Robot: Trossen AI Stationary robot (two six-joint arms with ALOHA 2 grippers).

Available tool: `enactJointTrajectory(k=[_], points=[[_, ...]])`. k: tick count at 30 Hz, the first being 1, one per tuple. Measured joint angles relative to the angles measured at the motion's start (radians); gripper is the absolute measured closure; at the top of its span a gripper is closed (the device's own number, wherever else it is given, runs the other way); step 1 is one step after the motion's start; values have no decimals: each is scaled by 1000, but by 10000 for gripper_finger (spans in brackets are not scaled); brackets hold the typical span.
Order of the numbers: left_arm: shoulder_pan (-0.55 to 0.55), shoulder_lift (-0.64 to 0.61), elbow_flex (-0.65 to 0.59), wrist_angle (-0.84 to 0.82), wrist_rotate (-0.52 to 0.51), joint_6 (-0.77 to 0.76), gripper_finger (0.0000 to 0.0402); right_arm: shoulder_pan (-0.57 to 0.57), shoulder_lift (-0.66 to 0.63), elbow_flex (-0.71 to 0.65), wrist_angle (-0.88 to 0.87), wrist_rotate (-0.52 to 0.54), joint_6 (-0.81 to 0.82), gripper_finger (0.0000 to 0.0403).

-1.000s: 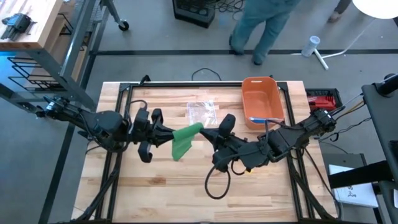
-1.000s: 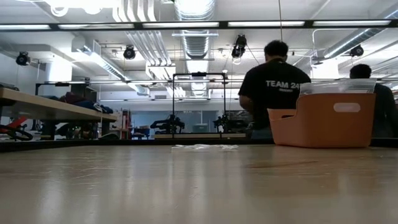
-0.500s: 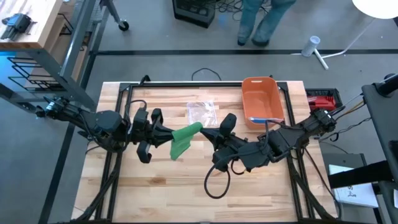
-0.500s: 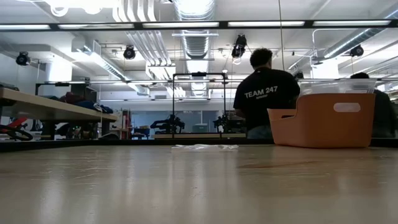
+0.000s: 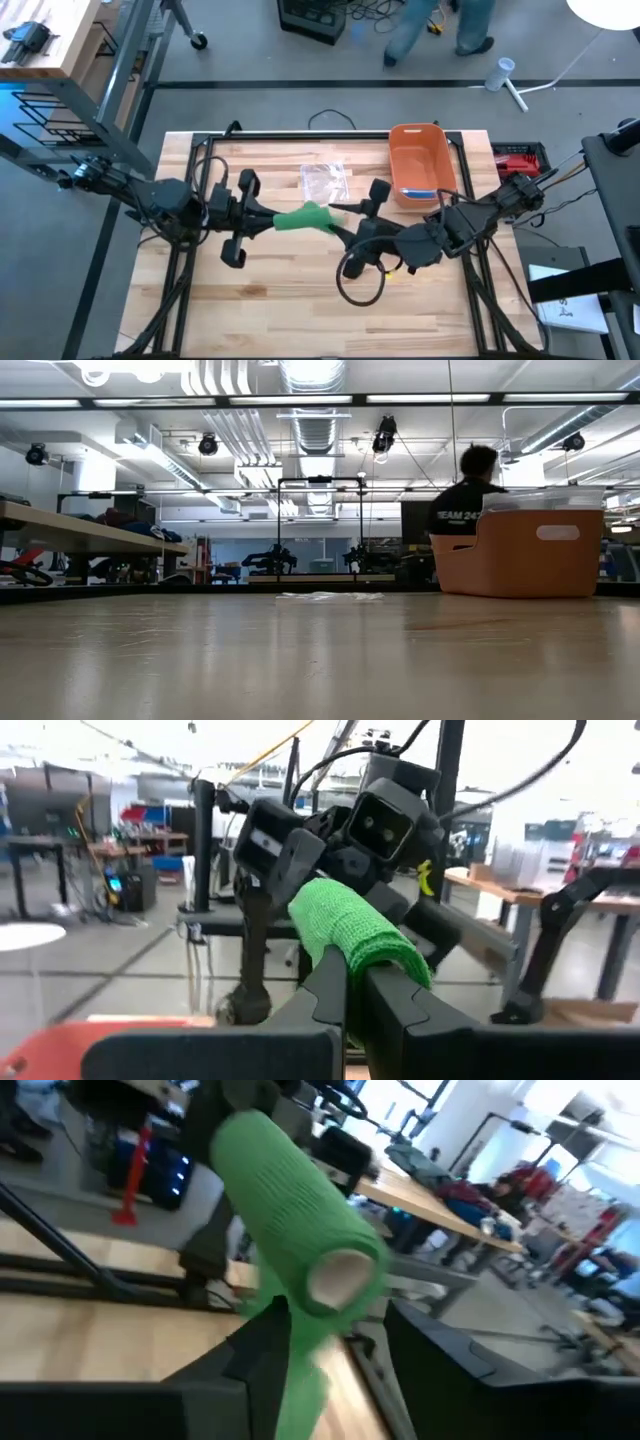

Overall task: Roll bandage
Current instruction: Roll the green bandage

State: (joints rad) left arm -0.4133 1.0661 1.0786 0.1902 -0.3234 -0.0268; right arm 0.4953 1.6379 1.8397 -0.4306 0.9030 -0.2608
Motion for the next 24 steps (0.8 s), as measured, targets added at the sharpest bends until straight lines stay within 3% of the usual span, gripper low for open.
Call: enactJointTrajectory(k=[9, 24], points=[[2, 24, 0, 14, -11, 124, 400, 20, 3, -3, 61, -47, 81, 226], [2, 24, 0, 22, -35, 192, 400, 27, 0, -2, 90, -45, 172, 274]])
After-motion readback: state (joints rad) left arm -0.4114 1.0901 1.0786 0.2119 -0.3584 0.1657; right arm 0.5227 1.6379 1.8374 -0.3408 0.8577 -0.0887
